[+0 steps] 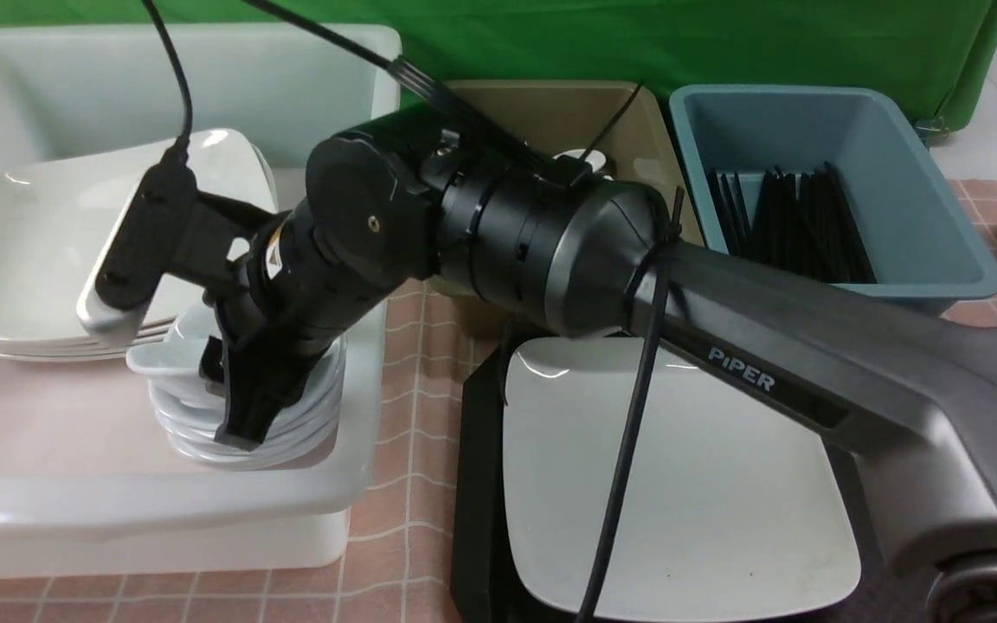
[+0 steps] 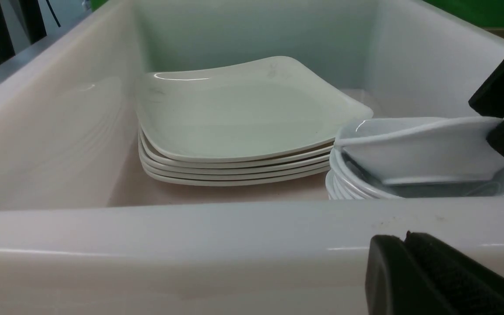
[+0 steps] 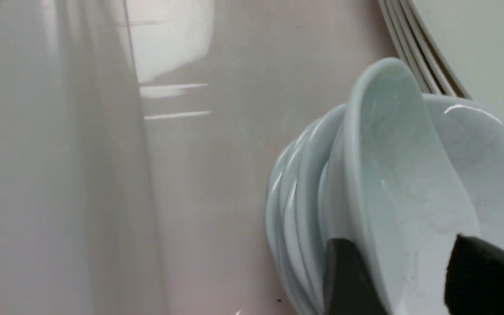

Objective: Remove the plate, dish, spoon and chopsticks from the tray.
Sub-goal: Use the right arm to put the small plate into the large storage box on the left, then use the left arm to grab a plate from the dinner plate

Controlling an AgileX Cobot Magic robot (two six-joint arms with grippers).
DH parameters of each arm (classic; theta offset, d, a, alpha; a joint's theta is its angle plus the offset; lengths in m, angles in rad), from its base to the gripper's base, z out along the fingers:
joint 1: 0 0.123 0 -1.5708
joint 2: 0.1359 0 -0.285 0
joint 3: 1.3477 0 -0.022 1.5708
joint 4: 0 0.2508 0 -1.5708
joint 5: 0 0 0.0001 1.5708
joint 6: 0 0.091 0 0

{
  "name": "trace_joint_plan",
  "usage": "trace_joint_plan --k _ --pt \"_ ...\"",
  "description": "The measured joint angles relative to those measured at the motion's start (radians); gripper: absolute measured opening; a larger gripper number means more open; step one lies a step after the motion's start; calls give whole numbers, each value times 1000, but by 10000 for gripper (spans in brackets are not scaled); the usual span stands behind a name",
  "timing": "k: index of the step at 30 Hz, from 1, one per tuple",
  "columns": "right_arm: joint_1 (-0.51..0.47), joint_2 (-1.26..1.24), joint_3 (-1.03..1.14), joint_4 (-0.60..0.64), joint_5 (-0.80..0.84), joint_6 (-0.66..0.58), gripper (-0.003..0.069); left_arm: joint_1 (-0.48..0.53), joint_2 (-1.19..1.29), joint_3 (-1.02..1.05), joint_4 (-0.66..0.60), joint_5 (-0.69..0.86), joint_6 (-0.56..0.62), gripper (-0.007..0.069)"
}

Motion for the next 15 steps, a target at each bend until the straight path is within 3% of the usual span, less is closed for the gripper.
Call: trace_joint_plan --k 11,12,15 --pt "1 -176 -103 -4 339 75 386 0 0 0 0 0 0 20" --pt "1 -217 -127 -5 420 105 359 0 0 0 0 0 0 20" --pt "1 -300 -144 -42 442 171 247 0 0 0 0 0 0 20"
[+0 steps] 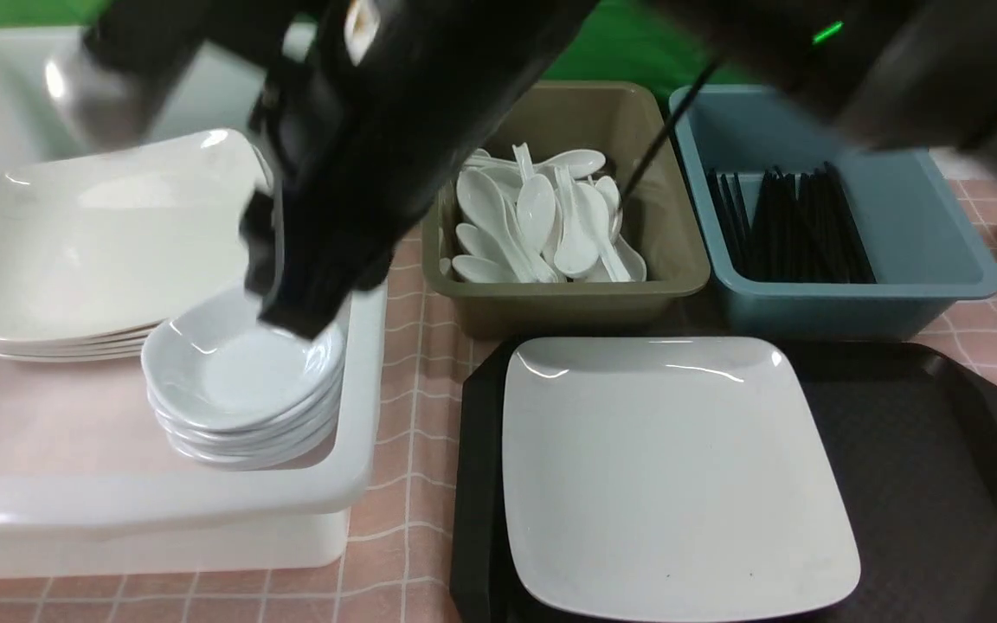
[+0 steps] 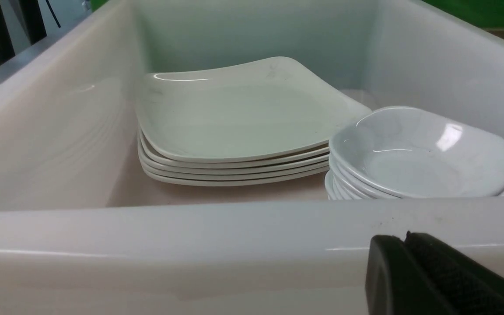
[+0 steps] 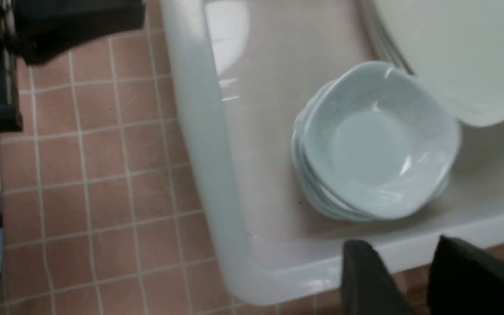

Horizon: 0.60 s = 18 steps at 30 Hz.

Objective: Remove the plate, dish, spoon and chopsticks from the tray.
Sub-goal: Use the left arm to grab a plate from the dinner plate

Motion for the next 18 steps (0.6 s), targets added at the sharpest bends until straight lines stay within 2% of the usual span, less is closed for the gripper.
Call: trace_joint_plan --k 1,2,3,5,8,11,16,17,18 --pt "-1 -7 -1 -5 0 9 236 0 0 0 0 0 0 20" --pt "-5 -65 -1 -56 0 44 129 0 0 0 0 0 0 20" --pt "-11 -98 -1 -90 0 73 78 0 0 0 0 0 0 20" --pt "-29 -159 7 -146 0 135 33 0 0 0 0 0 0 20" --pt "-97 -301 104 -209 0 240 30 0 0 0 0 0 0 20" --pt "-140 -382 204 -222 0 285 30 0 0 0 0 0 0 20" --pt "-258 -672 590 -228 0 387 30 0 0 0 0 0 0 20" --pt "-294 -764 758 -229 0 427 30 0 0 0 0 0 0 20" --pt "-311 -810 815 -229 0 441 30 0 0 0 0 0 0 20"
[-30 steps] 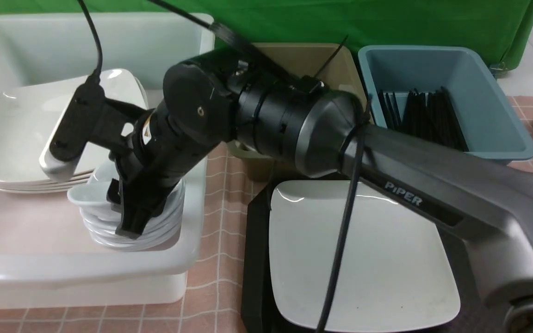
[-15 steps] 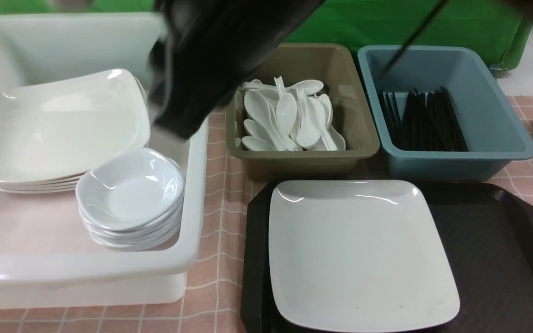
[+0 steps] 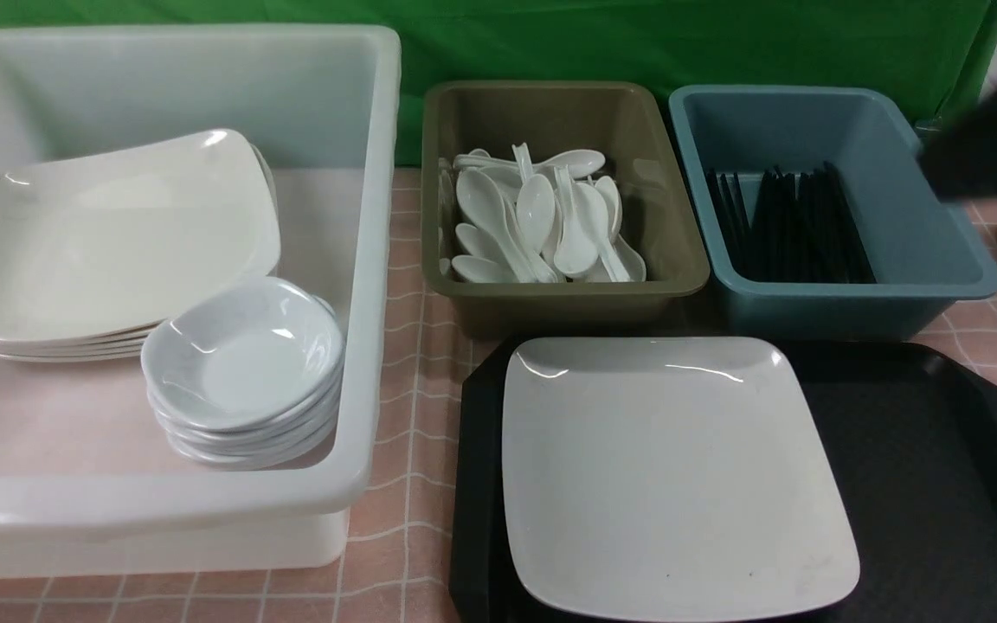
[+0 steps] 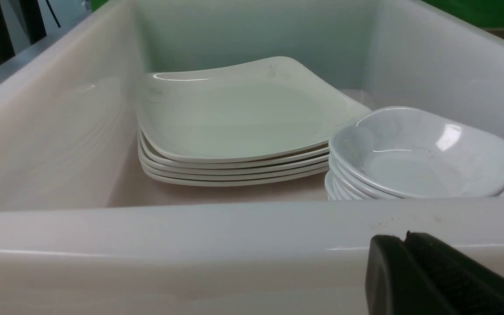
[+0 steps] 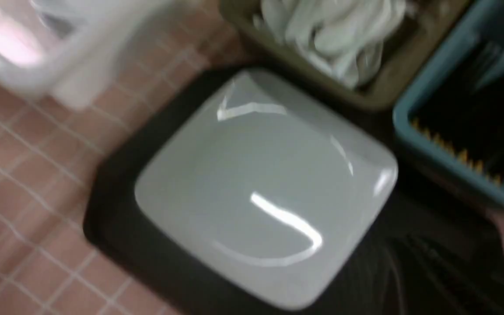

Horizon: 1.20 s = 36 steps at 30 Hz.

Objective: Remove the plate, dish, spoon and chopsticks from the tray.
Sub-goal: Use the left arm to grab a plate from the dinner plate

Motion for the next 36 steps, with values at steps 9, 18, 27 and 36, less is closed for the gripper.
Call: trace_joint_plan --k 9,18,27,36 --pt "-81 -407 754 16 -75 232 30 0 0 0 0 0 0 20" --pt "-81 -510 952 50 -218 252 30 0 0 0 -67 -35 -55 20" --pt "-81 -518 956 51 -351 250 30 0 0 0 -734 -135 -430 20" --pt "-81 -518 960 45 -387 186 30 0 20 -217 -762 -5 -396 20"
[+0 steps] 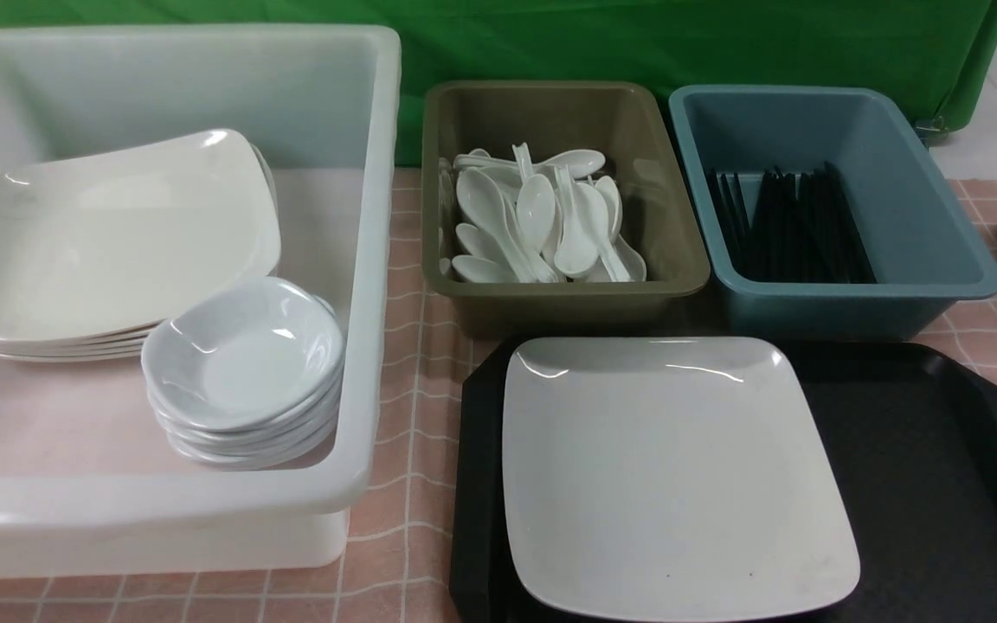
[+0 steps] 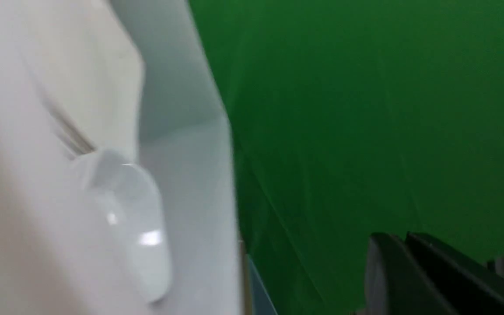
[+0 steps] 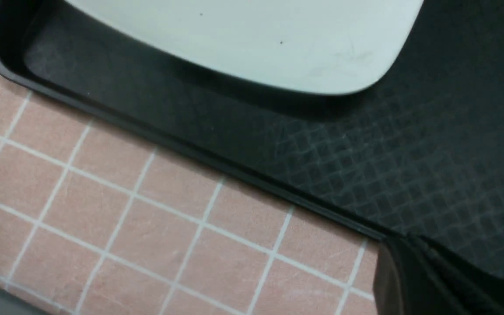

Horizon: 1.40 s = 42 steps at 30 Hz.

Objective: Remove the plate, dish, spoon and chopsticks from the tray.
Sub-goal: Use the left arm to grab a plate from the dinner plate

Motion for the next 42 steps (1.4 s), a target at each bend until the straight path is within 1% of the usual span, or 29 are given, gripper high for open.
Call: trace_joint_plan --k 3,4,5,6,7,9,12,13,14,16,17,18,21,23,24,25,26,27,28,29,31,36,37,38,39,42 --pt "0 0 0 -16 -3 -41 30 0 107 -196 33 178 76 20" --pt "0 0 0 -21 -5 -53 30 0 170 -273 42 267 111 20" --pt "0 0 0 -23 -7 -62 30 0 274 -378 48 389 150 20" --pt "0 0 0 -23 -7 -63 30 0 291 -392 48 432 167 20" --pt "0 0 0 -25 -7 -70 30 0 404 -487 48 557 231 20" --pt "0 0 0 -26 -7 -74 30 0 585 -605 27 773 335 20" --pt "0 0 0 -26 -7 -74 30 -2 791 -692 -63 935 453 20" --pt "0 0 0 -26 -7 -74 30 -3 816 -697 -71 941 453 20" --pt "0 0 0 -26 -7 -74 30 -19 882 -706 -116 969 495 20" --pt "0 0 0 -26 -7 -74 30 -66 947 -709 -129 973 513 20" --pt "0 0 0 -26 -7 -74 30 -132 1004 -709 -118 954 506 20" --pt "0 0 0 -26 -7 -74 30 -204 1041 -710 -93 920 470 20" --pt "0 0 0 -26 -7 -73 30 -417 1121 -710 20 832 315 22" --pt "0 0 0 -26 -7 -73 30 -580 1183 -711 130 749 198 32" --pt "0 0 0 -26 -7 -73 30 -625 1204 -711 171 716 161 39" --pt "0 0 0 -26 -7 -73 31 -708 1247 -711 219 674 91 53" --pt "0 0 0 -26 -7 -73 31 -721 1255 -711 237 659 69 56" --pt "0 0 0 -26 -7 -73 32 -814 1322 -711 296 606 -8 88" --pt "0 0 0 -26 -7 -73 32 -822 1330 -711 302 601 -17 88" --pt "0 0 0 -26 -7 -72 32 -864 1384 -713 334 573 -61 121" --pt "0 0 0 -26 -7 -72 32 -893 1470 -726 351 556 -106 185" --pt "0 0 0 -26 -7 -71 37 -898 1622 -785 378 542 -123 342" --pt "0 0 0 -26 -7 -71 37 -898 1634 -795 381 540 -125 363" --pt "0 0 0 -26 -7 -71 37 -898 1642 -802 381 538 -125 368" --pt "0 0 0 -26 -7 -71 38 -898 1668 -827 395 530 -129 404" --pt "0 0 0 -26 -7 -71 41 -898 1696 -856 425 521 -152 427"
